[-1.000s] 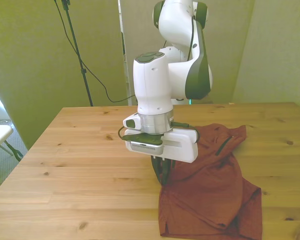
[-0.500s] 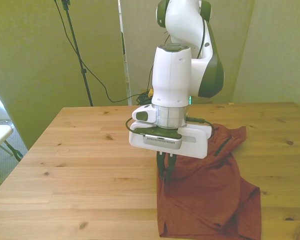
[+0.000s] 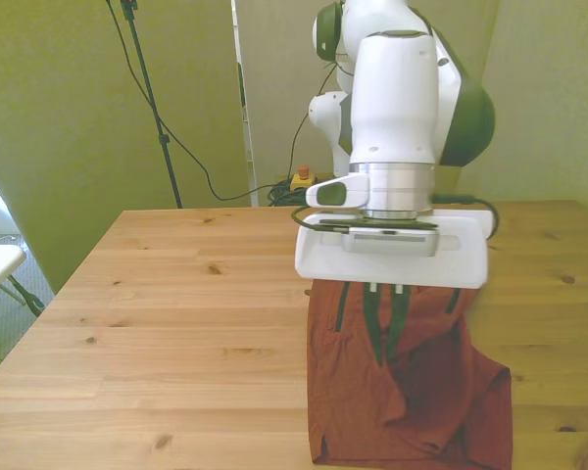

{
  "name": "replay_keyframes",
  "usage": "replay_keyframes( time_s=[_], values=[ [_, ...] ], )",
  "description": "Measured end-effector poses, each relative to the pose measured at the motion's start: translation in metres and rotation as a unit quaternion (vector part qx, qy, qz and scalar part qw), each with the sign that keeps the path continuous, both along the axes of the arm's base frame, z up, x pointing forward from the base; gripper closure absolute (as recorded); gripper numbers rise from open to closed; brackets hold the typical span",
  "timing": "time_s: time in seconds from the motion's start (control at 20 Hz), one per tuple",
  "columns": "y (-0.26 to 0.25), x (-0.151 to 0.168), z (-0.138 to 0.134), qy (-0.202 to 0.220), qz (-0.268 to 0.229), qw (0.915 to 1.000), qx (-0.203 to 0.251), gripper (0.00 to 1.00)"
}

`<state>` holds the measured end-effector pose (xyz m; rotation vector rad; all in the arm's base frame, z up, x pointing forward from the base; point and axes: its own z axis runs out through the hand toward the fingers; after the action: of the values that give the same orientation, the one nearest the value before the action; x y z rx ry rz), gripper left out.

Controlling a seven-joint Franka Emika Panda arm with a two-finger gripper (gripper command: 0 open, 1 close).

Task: Unfold the shorts

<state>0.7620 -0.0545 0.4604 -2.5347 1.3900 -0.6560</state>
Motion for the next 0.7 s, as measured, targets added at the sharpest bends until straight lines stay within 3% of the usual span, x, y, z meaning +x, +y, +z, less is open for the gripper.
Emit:
replay_keyframes(
  time_s=[0.35, 0.5, 0.7],
  values=[
    [0.080, 0.037, 0.005, 0.015, 0.050, 0.9986, 0.001, 1.00],
    [0.113, 0.039, -0.002, 0.046, 0.058, 0.9972, 0.001, 1.00],
    [0.143, 0.040, -0.002, 0.054, 0.077, 0.9956, 0.003, 1.00]
  ],
)
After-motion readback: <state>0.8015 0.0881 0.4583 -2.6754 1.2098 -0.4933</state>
